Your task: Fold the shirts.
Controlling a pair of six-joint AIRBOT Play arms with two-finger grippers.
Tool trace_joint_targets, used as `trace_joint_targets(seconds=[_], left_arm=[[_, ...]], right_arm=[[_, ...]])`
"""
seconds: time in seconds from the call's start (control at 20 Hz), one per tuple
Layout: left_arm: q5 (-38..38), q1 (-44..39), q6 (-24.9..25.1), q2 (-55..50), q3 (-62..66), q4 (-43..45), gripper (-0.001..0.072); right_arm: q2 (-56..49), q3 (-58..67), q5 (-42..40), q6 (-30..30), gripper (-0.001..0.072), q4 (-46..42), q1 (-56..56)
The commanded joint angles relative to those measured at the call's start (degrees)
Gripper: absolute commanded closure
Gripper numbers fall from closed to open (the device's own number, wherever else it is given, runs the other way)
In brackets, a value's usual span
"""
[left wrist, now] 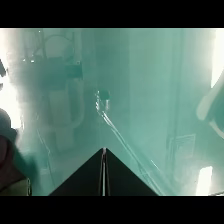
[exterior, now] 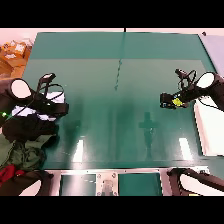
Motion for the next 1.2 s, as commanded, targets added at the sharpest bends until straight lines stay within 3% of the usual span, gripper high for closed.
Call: trace_joint_targets(seconds=[0.0, 0.2, 0.25, 0.3, 0.5, 0.65, 0.95, 1.0, 1.05, 1.1, 1.15], left_arm=[[0.59, -0.04, 0.37, 0.04, -0.02, 0.11, 0.0683], [4.0, -0.04, 0.35, 0.04, 0.0, 6.45, 0.0673], [5.62, -0.04, 0.33, 0.02, -0.02, 10.84, 0.0421], [7.54, -0.04, 0.04, 0.02, -0.02, 15.98, 0.003], [17.27, 0.04, -0.72, -1.44, -3.52, 29.46, 0.001], [24.65, 2.38, -0.74, -7.04, -6.47, 30.25, 0.0011], [28.92, 8.17, -0.74, -17.92, -6.67, 30.53, 0.0014], [29.46, 9.03, -1.18, -17.92, -6.64, 30.45, 0.0148], [28.17, 9.64, -1.36, -17.88, -5.97, 30.45, 0.0555], [25.73, 9.79, -1.18, -17.88, -4.9, 30.47, 0.0684], [23.28, 9.77, -1.14, -17.88, -3.48, 30.45, 0.0683]], right_arm=[[-0.02, -0.02, 0.02, 0.0, 0.0701, 0.02, 0.07], [-0.02, -0.02, 0.02, 0.0, 0.0701, 0.02, 0.07], [-0.02, -0.02, 0.02, 0.0, 0.0701, 0.02, 0.07], [-0.02, -0.02, 0.02, 0.0, 0.0701, 0.02, 0.07], [-0.02, -0.02, 0.02, 0.0, 0.0701, 0.02, 0.07], [-0.02, -0.02, 0.02, 0.0, 0.0701, 0.04, 0.07], [-0.02, -0.02, 0.02, 0.0, 0.0701, 0.02, 0.07], [-0.02, -0.02, 0.02, 0.0, 0.0701, 0.02, 0.07], [-0.02, -0.02, 0.02, 0.0, 0.0701, 0.02, 0.07], [-0.02, -0.02, 0.02, 0.0, 0.0701, 0.02, 0.07], [-0.02, -0.02, 0.02, 0.0, 0.0701, 0.04, 0.07]])
